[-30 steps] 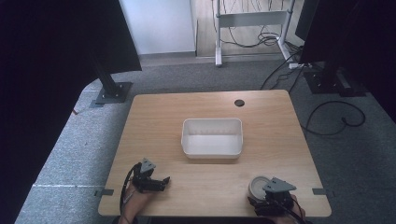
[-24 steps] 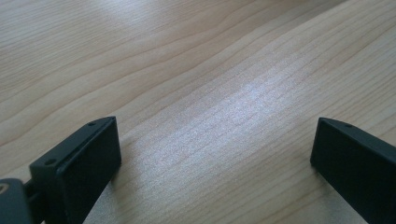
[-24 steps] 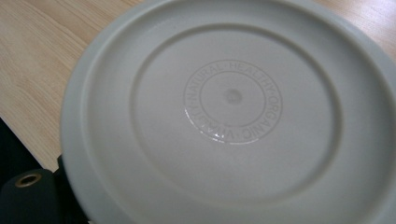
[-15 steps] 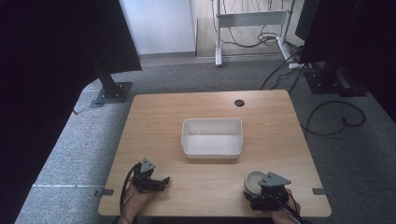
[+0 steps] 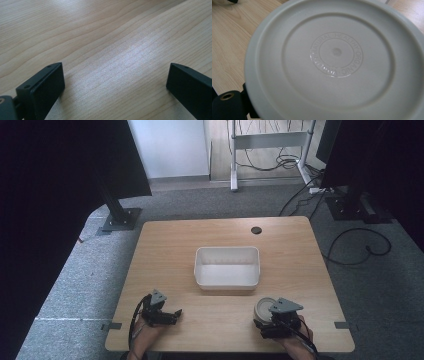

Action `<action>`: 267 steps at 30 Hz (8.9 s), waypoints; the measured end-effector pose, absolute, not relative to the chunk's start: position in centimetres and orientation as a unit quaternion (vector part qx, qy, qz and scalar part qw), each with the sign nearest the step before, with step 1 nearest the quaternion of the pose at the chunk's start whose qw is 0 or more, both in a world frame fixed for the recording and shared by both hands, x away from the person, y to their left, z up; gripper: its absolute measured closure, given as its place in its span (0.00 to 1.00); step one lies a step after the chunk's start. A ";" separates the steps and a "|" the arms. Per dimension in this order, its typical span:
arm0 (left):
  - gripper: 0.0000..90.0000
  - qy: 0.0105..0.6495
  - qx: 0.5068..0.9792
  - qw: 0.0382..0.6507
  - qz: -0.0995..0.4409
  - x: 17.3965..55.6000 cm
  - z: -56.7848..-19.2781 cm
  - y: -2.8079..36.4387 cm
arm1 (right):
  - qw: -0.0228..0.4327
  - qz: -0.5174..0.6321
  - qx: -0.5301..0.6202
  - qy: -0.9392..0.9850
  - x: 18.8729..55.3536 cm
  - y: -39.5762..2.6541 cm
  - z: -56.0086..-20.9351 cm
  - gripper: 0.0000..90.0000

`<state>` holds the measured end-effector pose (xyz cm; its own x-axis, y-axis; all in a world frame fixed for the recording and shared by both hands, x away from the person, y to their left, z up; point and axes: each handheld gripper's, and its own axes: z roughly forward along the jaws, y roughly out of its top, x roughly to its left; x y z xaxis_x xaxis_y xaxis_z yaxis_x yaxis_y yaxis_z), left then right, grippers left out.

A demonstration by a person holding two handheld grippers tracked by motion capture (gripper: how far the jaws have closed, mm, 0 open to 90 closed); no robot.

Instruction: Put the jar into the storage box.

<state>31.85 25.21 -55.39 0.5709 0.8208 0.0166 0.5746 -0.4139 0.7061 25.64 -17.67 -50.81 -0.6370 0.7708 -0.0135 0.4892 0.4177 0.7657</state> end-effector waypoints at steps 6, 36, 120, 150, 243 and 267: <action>0.02 0.425 0.821 0.335 0.184 31.8 -55.4 25.2 | 0.184 0.381 0.381 0.822 26.3 -17.1 -50.7 0.10; 0.02 0.425 0.821 0.335 0.184 31.8 -55.4 25.2 | 0.182 0.392 0.352 0.830 29.6 -12.9 -50.3 0.10; 0.02 0.425 0.820 0.335 0.184 31.8 -55.4 25.2 | 0.198 0.398 0.365 0.818 40.5 -5.9 -49.2 0.10; 0.02 0.425 0.821 0.335 0.184 31.8 -55.4 25.2 | 0.189 0.366 0.393 0.822 42.5 -2.9 -52.8 0.10; 0.02 0.425 0.820 0.336 0.184 31.8 -55.4 25.2 | 0.184 0.395 0.318 0.842 36.6 -10.1 -48.7 0.06; 0.02 0.425 0.820 0.335 0.184 31.8 -55.4 25.2 | 0.192 0.404 0.319 0.836 34.8 -12.8 -48.1 0.06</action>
<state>31.84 25.20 -55.40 0.5711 0.8207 0.0163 0.5742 -0.4136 0.7066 34.79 -12.84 -48.07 -0.7236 0.6873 -0.0627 0.3776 0.4703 0.7977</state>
